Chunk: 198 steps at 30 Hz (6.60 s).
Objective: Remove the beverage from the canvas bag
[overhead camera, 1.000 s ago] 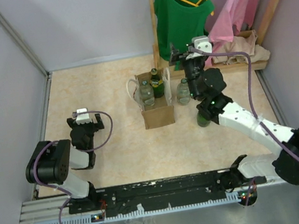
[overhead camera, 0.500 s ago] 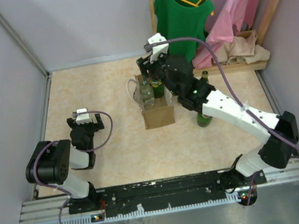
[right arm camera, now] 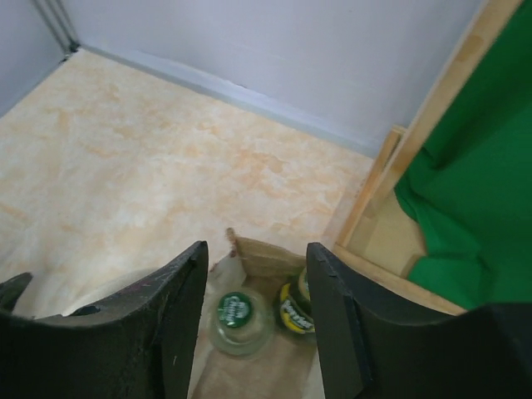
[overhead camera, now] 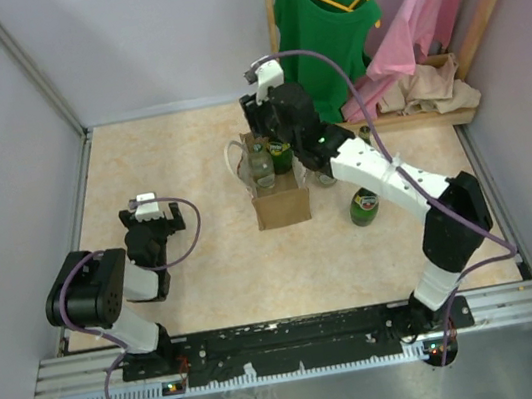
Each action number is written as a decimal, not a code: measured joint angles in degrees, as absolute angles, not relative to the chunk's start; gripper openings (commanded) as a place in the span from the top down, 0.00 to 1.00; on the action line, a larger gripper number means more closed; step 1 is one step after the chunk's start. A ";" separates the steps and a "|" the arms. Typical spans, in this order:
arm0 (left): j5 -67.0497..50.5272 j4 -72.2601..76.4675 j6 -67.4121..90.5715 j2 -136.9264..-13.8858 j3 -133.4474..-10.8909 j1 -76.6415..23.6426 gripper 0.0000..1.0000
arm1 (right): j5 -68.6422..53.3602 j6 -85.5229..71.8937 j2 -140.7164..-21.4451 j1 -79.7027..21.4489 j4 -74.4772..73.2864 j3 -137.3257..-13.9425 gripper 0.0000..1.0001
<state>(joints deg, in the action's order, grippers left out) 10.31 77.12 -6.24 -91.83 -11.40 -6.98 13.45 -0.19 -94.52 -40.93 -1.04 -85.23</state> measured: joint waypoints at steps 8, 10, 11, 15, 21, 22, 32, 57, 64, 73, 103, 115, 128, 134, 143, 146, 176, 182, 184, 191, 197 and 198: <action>10.28 77.12 -6.22 -91.83 -11.42 -6.98 0.00 | 12.62 -3.66 -96.27 -36.53 -0.89 -85.30 0.43; 10.28 77.12 -6.22 -91.83 -11.42 -6.98 0.00 | 11.31 -4.38 -97.47 -36.45 -1.15 -85.27 0.42; 10.28 77.12 -6.24 -91.83 -11.42 -6.98 0.00 | 10.70 -4.73 -98.00 -36.40 -1.34 -85.30 0.41; 10.28 77.12 -6.24 -91.83 -11.44 -6.98 0.00 | 8.47 -5.93 -100.03 -36.10 -2.24 -85.34 0.38; 10.28 77.12 -6.22 -91.83 -11.44 -6.98 0.00 | 6.55 -8.75 -101.86 -34.68 -3.09 -85.65 0.26; 10.26 77.12 -6.24 -91.83 -11.44 -6.98 0.00 | 6.50 -9.23 -101.95 -34.39 -3.14 -85.62 0.26; 10.26 77.12 -6.22 -91.83 -11.44 -6.98 0.00 | 9.41 -10.28 -102.80 -33.85 -1.06 -85.49 0.29; 10.26 77.12 -6.22 -91.83 -11.44 -6.98 0.00 | 15.40 -8.99 -108.49 -33.85 3.27 -82.81 0.54; 10.26 77.12 -6.22 -91.83 -11.44 -6.98 0.00 | 17.93 -7.29 -109.30 -33.76 4.84 -82.11 1.00; 10.26 77.12 -6.24 -91.83 -11.44 -6.98 0.00 | 17.87 -6.81 -109.32 -33.63 5.96 -81.73 1.00; 10.26 77.12 -6.24 -91.83 -11.44 -6.98 0.00 | 14.92 3.25 -87.33 -41.32 11.20 -76.79 1.00; 10.26 77.12 -6.22 -91.83 -11.44 -6.98 0.00 | 21.15 4.89 -73.58 -46.74 -1.04 -77.34 1.00; 10.26 77.12 -6.24 -91.83 -11.44 -6.98 0.00 | 37.15 4.29 -54.50 -46.83 -11.16 -74.13 1.00; 10.26 77.12 -6.24 -91.83 -11.44 -6.98 0.00 | 41.01 3.62 -53.84 -46.83 -15.18 -70.63 1.00; 10.26 77.12 -6.22 -91.83 -11.44 -6.98 0.00 | 40.01 0.82 -59.83 -46.87 -17.69 -65.56 1.00; 10.26 77.12 -6.22 -91.83 -11.44 -6.98 0.00 | 39.57 0.12 -60.90 -46.87 -17.54 -64.49 1.00; 10.26 77.12 -6.24 -91.83 -11.44 -6.98 0.00 | 31.97 -8.91 -63.68 -42.46 1.72 -39.64 1.00; 10.26 77.12 -6.22 -91.83 -11.44 -6.98 0.00 | 31.79 -9.06 -63.92 -42.28 6.63 -36.40 1.00; 10.26 77.12 -6.22 -91.83 -11.44 -6.98 0.00 | 31.79 -9.06 -64.12 -42.22 8.32 -35.44 1.00; 10.24 77.12 -6.22 -91.83 -11.44 -6.98 0.00 | 31.86 -8.12 -64.47 -42.19 12.12 -34.09 1.00; 10.26 77.12 -6.22 -91.83 -11.44 -6.98 0.00 | 32.14 -7.86 -64.55 -42.19 12.93 -33.82 0.51; 10.26 77.12 -6.22 -91.83 -11.44 -6.98 0.00 | 32.34 -7.81 -64.55 -42.19 13.54 -33.74 0.40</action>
